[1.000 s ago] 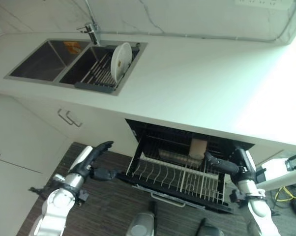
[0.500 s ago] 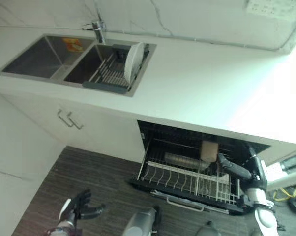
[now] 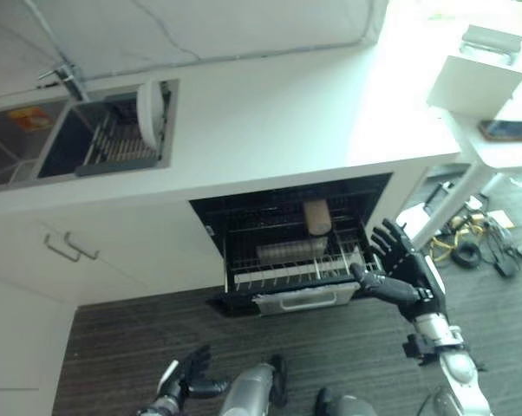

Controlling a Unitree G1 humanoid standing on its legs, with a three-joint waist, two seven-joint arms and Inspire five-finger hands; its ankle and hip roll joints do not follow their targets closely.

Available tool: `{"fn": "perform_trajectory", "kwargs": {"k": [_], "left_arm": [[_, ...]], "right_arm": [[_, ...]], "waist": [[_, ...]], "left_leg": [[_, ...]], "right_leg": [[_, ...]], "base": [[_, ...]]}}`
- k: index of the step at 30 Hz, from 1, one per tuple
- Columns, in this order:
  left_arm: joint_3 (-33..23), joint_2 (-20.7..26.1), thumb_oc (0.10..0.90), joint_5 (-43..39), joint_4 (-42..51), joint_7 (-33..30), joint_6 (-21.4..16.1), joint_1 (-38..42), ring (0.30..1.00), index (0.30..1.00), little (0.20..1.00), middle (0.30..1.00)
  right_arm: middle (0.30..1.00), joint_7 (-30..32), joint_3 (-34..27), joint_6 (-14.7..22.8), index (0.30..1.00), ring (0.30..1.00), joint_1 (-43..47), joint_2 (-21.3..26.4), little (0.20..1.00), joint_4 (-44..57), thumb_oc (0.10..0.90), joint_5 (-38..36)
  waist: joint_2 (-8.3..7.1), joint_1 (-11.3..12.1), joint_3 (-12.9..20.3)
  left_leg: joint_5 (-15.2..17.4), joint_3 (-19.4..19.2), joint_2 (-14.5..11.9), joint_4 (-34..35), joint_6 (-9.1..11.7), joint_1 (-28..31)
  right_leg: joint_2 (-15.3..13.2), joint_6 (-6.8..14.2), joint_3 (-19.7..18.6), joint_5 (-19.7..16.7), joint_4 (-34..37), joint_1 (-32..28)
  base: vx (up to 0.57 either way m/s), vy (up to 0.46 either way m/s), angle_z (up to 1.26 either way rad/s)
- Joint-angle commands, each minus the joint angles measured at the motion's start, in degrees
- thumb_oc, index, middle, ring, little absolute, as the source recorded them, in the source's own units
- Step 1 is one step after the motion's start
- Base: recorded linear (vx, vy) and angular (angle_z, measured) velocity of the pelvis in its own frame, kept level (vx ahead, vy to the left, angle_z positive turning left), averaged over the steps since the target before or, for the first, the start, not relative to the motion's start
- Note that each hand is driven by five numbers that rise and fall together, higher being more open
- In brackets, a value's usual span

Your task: Place the dishes in the dishwasher.

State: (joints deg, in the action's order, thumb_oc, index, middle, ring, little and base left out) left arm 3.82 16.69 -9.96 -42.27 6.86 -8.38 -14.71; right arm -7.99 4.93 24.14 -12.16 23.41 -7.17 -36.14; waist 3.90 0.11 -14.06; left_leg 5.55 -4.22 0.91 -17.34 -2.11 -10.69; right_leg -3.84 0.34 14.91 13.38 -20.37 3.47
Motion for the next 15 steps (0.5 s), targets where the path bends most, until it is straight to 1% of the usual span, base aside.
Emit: {"fn": "perform_trajectory", "kwargs": {"k": [1, 2, 3, 4, 5, 7, 10, 11, 12, 13, 14, 15], "left_arm": [[0.3, 0.6, 0.800, 4.0, -0.2, -1.2, -4.7, 0.8, 0.900, 0.900, 0.900, 0.900], [0.5, 0.3, 0.800, 3.8, -0.7, -1.6, -4.5, 1.0, 0.900, 0.900, 0.900, 0.900], [0.7, -0.6, 0.800, 2.7, -2.8, -2.9, -4.4, 1.0, 0.900, 0.900, 0.900, 0.900], [0.4, -1.1, 0.800, 1.9, -3.6, -3.4, -3.9, 1.1, 0.900, 0.900, 0.900, 0.900], [0.0, -1.6, 0.800, 0.8, -4.6, -3.5, -3.2, 1.1, 0.900, 0.900, 0.900, 0.900], [-1.2, -2.6, 0.800, -1.9, -7.3, -3.5, -1.2, 1.5, 0.900, 0.900, 0.900, 0.900], [-1.8, -3.5, 0.800, -0.5, -10.8, -2.7, 0.0, 2.4, 0.900, 0.900, 0.900, 0.900], [-1.8, -4.0, 0.800, -0.6, -12.2, -2.3, 0.6, 2.8, 0.900, 0.900, 0.900, 0.900], [-1.6, -4.3, 0.800, -2.0, -13.4, -1.6, 1.8, 3.2, 0.900, 0.900, 0.900, 0.900], [-1.7, -4.4, 0.800, -3.2, -14.1, -0.6, 2.7, 3.4, 0.900, 0.900, 0.900, 0.900], [-2.0, -4.8, 0.800, -5.0, -15.5, 2.4, 3.8, 3.5, 0.900, 0.900, 0.900, 0.900], [-2.6, -5.3, 0.800, -8.3, -16.2, 6.3, 6.4, 3.4, 0.900, 0.900, 0.900, 0.900]], "right_arm": [[0.900, -2.1, -2.8, 6.7, 0.900, 0.900, 5.9, 1.1, 0.900, 7.1, 0.800, -2.7], [0.900, -2.2, -2.7, 6.9, 0.900, 0.900, 6.0, 1.3, 0.900, 7.1, 0.800, -3.0], [0.900, -2.2, -2.0, 7.8, 0.900, 0.900, 6.5, 1.5, 0.900, 7.0, 0.800, -3.3], [0.900, -2.4, -1.7, 8.1, 0.900, 0.900, 6.8, 1.5, 0.900, 7.0, 0.800, -3.6], [0.900, -2.6, -1.4, 8.5, 0.900, 0.900, 7.1, 1.4, 0.900, 7.0, 0.800, -3.8], [0.900, -2.1, -1.3, 9.2, 0.900, 0.900, 7.9, 1.2, 0.900, 7.7, 0.800, -3.7], [0.900, -0.8, -1.7, 9.6, 0.900, 0.900, 9.1, 1.2, 0.900, 9.0, 0.800, -3.6], [0.900, 0.2, -1.8, 9.3, 0.900, 0.900, 9.8, 1.4, 0.900, 10.1, 0.800, -3.6], [0.900, 0.2, -2.0, 8.8, 0.900, 0.900, 10.3, 1.6, 0.900, 11.0, 0.800, -4.4], [0.900, -1.5, -2.3, 8.0, 0.900, 0.900, 10.4, 1.7, 0.900, 11.5, 0.800, -5.9], [0.900, -5.2, -2.7, 6.3, 0.900, 0.900, 10.4, 1.8, 0.900, 12.5, 0.800, -7.0], [0.900, -6.8, -3.1, 4.9, 0.900, 0.900, 10.2, 1.8, 0.900, 13.1, 0.800, -8.3]], "waist": [[-0.84, -0.1, 0.2], [-1.09, -0.1, 0.1], [-1.90, 0.6, -0.7], [-2.18, 0.9, -0.5], [-2.44, 1.2, -0.4], [-2.59, 1.3, -0.1], [-2.43, 1.6, 0.1], [-2.21, 1.7, 0.1], [-1.93, 1.4, 0.2], [-1.77, 1.1, 0.3], [-1.67, 0.9, 0.5], [-1.82, 1.0, 0.4]], "left_leg": [[7.7, -2.3, 2.9, 0.2, -0.6, 5.0], [7.6, -2.0, 3.2, 0.2, -0.5, 5.3], [7.5, 1.6, 4.6, 0.2, -0.3, 6.7], [7.3, 3.0, 4.7, 0.2, -0.3, 6.6], [7.4, 3.8, 4.1, 0.2, 0.0, 6.8], [6.9, 3.5, 1.2, 0.2, 1.1, 6.4], [5.4, 4.1, -2.3, 0.2, 3.1, 4.5], [5.1, 3.7, -3.4, 0.2, 3.7, 3.9], [5.3, 2.3, -4.4, 0.2, 3.9, 3.8], [5.4, 1.0, -5.0, 0.2, 4.0, 3.9], [5.5, 0.0, -5.6, 0.2, 4.2, 3.9], [6.0, 0.3, -5.3, 0.2, 4.2, 4.6]], "right_leg": [[-0.4, 3.5, -2.1, 0.2, 3.2, -0.7], [-0.6, 3.3, -2.5, 0.1, 3.2, -0.7], [-0.8, 3.2, -4.6, 0.1, 3.2, -1.3], [-0.9, 3.2, -5.4, -0.2, 3.2, -0.9], [-1.0, 3.2, -5.9, -0.2, 3.2, -1.0], [-1.3, 3.4, -5.8, 0.1, 3.2, -1.1], [-2.1, 3.4, -5.2, 0.7, 3.2, -1.5], [-2.8, 3.5, -4.6, 0.9, 3.2, -1.7], [-3.6, 3.6, -3.5, 1.2, 3.2, -1.8], [-4.1, 3.7, -2.8, 1.2, 3.2, -1.9], [-4.8, 3.8, -1.8, 1.1, 3.2, -2.1], [-5.3, 4.2, -1.5, 1.2, 3.2, -2.7]], "base": [[-0.09, -0.081, -0.03], [-0.09, -0.061, 0.00], [-0.06, -0.015, 0.01], [-0.06, 0.009, -0.12], [-0.05, 0.050, -0.45], [-0.05, 0.135, -0.40], [-0.06, 0.230, -0.07], [-0.10, 0.348, 0.07], [-0.10, 0.350, 0.08], [-0.08, 0.352, 0.07], [-0.03, 0.314, 0.17], [-0.01, 0.317, 0.33]]}}
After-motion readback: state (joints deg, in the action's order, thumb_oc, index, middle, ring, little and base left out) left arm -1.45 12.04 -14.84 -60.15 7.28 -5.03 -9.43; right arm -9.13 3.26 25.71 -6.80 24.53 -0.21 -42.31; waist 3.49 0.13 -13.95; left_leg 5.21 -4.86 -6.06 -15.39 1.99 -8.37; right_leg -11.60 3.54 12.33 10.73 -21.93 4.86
